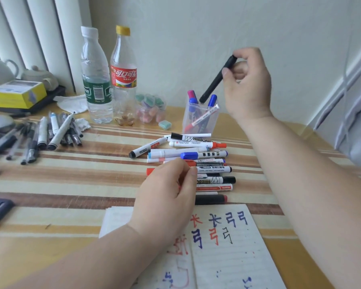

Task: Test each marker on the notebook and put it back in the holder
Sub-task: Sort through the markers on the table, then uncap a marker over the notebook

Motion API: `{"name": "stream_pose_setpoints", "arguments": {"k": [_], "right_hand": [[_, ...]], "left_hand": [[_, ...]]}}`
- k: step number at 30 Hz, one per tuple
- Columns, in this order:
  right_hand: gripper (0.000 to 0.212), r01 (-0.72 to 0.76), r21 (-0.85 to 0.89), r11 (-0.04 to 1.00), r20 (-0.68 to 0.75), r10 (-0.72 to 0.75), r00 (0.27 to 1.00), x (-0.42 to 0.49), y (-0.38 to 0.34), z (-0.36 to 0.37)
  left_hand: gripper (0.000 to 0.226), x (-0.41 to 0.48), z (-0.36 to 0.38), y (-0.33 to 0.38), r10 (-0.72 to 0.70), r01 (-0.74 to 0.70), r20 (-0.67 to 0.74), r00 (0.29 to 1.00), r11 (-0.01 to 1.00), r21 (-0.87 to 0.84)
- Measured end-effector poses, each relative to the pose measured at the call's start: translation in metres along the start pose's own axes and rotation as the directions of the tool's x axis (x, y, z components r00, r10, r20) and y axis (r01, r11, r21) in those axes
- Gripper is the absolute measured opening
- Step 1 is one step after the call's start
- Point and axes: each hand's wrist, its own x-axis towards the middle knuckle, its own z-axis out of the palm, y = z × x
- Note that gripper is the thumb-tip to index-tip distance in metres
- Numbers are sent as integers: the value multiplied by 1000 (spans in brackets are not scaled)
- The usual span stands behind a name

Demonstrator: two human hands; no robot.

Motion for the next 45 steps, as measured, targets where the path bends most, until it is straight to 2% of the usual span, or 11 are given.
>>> {"name": "stream_pose_setpoints", "arguments": {"k": [3, 7, 12, 15, 20, 22, 30, 33, 36, 41, 45], "right_hand": [[14, -40, -203, 978, 211, 84, 974, -5, 12, 11], [28, -17, -374, 927, 453, 199, 869, -15, 15, 10], [50, 77, -430, 899, 408, 118, 906, -28, 4, -18], [26, 35, -309, 951, 376, 89, 922, -62, -18, -47], [7, 16, -470, 883, 738, 383, 556, -132, -43, -97], [17, 89, -493, 865, 771, 387, 506, -149, -38, -102], [19, 48, -233, 971, 775, 155, 612, -164, -17, -102], [14, -168, -33, 985, 693, 143, 706, -161, -10, -114], [9, -442, 309, 842, 561, 214, 800, -159, -11, -124], [9, -647, 526, 552, 539, 372, 756, -170, -25, -113], [16, -601, 382, 703, 650, 258, 715, -177, -32, -109]], "left_hand": [[34, 0, 0, 0, 1, -1, -5, 1000, 1000, -31], [40, 1, -3, 3, -20, 18, -15, 1000, 992, -122], [44, 1, -8, 5, -99, 75, -68, 993, 952, -297], [47, 3, -7, 2, -145, 95, -111, 983, 926, -365], [48, 5, -9, 3, -159, 106, -98, 982, 907, -407], [48, 5, -9, 5, -141, 98, -79, 987, 909, -406], [34, 3, -7, 6, -91, 116, 91, 992, 935, -335], [31, -1, -6, 9, -10, 39, 157, 988, 983, -181], [33, -5, -8, 16, 111, -89, 205, 972, 989, -116], [14, -15, -1, 26, 222, -295, 396, 891, 946, 132], [29, -20, -1, 30, 256, -314, 459, 851, 948, 53]]}}
